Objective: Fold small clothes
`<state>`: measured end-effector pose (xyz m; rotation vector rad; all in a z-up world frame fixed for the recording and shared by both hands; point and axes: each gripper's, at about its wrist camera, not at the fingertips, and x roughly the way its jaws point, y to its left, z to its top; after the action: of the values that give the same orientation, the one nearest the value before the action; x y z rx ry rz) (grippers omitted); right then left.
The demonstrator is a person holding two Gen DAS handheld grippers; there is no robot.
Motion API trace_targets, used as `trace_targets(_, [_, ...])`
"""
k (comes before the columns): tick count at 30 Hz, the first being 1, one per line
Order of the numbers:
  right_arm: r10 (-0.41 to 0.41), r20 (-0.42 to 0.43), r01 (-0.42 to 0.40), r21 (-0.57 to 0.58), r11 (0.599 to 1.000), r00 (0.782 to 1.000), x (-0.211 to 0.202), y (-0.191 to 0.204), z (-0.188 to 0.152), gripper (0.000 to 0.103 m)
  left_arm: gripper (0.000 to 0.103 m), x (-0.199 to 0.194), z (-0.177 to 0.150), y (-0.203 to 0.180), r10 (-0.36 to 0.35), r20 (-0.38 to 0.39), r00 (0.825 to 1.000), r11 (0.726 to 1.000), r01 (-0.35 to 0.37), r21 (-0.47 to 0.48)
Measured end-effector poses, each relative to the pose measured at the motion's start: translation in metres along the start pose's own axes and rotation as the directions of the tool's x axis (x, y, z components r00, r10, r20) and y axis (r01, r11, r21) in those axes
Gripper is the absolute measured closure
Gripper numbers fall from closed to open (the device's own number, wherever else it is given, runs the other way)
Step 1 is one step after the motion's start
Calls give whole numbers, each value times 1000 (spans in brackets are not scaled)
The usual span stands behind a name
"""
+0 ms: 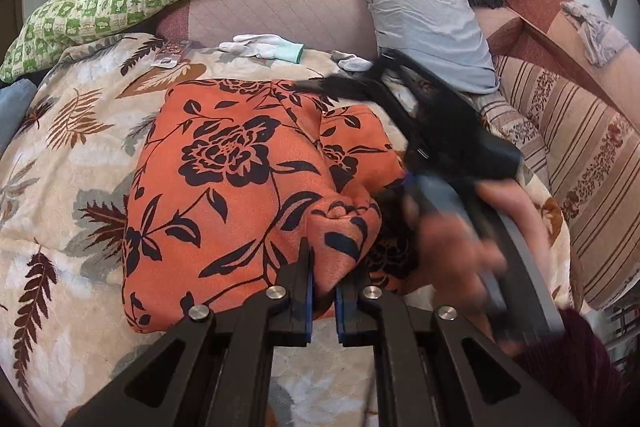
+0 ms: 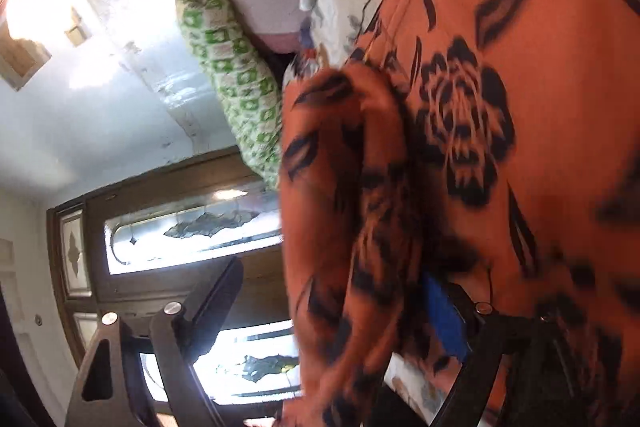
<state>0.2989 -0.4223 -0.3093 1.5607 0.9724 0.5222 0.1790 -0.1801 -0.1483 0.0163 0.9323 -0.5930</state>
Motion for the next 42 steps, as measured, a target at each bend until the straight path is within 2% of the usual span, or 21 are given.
trace_targets(2, [7, 13, -8, 20, 1000, 1000, 9, -1, 15, 14, 96, 0, -1, 0, -1, -8, 1000, 1000, 2, 12])
trace_targets(4, [-43, 6, 43, -54, 998, 999, 14, 14, 27, 18, 96, 0, -1, 1, -4, -15, 1000, 1000, 4, 23])
trace_targets(5, [-109, 19, 110, -126, 986, 994, 14, 26, 30, 31, 96, -1, -1, 1, -9, -15, 1000, 1000, 9, 26])
trace_targets(6, [-182, 34, 185, -203, 962, 983, 16, 40, 30, 49, 96, -1, 1, 1, -14, -12, 1000, 1000, 14, 27])
trace_targets(7, [-203, 41, 207, -233, 950, 978, 15, 46, 29, 60, 96, -1, 4, 1, -20, -7, 1000, 999, 20, 29])
trace_targets(8, [-211, 54, 218, -251, 943, 976, 11, 53, 30, 76, 96, -2, 7, 1, -35, -3, 999, 999, 35, 30])
trace_targets(11, [-240, 123, 268, -323, 908, 963, -5, 72, 35, 83, 96, 0, 16, -8, -84, -6, 996, 996, 85, 26])
trace_targets(14, [-212, 172, 262, -359, 896, 962, -25, 90, 44, 85, 95, 7, 25, -30, -123, -9, 992, 990, 123, 66])
trace_targets(16, [-208, 227, 285, -392, 875, 952, -42, 103, 48, 85, 95, 15, 30, -43, -154, -16, 988, 985, 155, 76])
trace_targets(18, [-189, 249, 277, -390, 878, 950, -61, 105, 54, 85, 95, 26, 34, -57, -183, -20, 983, 978, 184, 93])
trace_targets(21, [-202, 308, 317, -392, 863, 930, -87, 106, 64, 85, 95, 52, 37, -74, -232, -57, 971, 967, 237, 96])
trace_targets(25, [-224, 355, 357, -373, 856, 908, -107, 89, 81, 85, 94, 87, 36, -74, -256, -123, 959, 961, 266, 73])
trace_targets(27, [-210, 352, 337, -352, 873, 912, -111, 75, 91, 82, 93, 102, 32, -71, -254, -165, 953, 961, 267, 66])
trace_targets(29, [-249, 356, 361, -292, 886, 900, -113, 60, 101, 82, 93, 109, 28, -67, -263, -198, 944, 959, 279, 57])
trace_targets(31, [-274, 381, 389, -268, 881, 883, -118, 56, 103, 82, 84, 99, 28, -64, -289, -195, 937, 949, 308, 69])
trace_targets(33, [-271, 395, 401, -295, 867, 878, -124, 66, 97, 82, 74, 82, 28, -61, -336, -193, 922, 929, 358, 91])
trace_targets(35, [-286, 447, 457, -342, 821, 848, -130, 86, 83, 82, 63, 53, 26, -58, -376, -171, 911, 907, 399, 136])
trace_targets(36, [-287, 463, 474, -360, 803, 838, -132, 94, 76, 82, 58, 41, 26, -54, -370, -150, 917, 906, 392, 162])
trace_targets(38, [-285, 453, 478, -398, 783, 845, -132, 107, 61, 82, 57, 18, 26, -46, -343, -101, 934, 911, 357, 206])
trace_targets(41, [-332, 395, 494, -444, 748, 857, -117, 113, 40, 82, 56, -4, 28, -24, -217, -30, 976, 945, 217, 246])
trace_targets(42, [-349, 377, 500, -456, 736, 858, -110, 112, 35, 82, 56, -7, 28, -18, -177, -19, 984, 953, 177, 247])
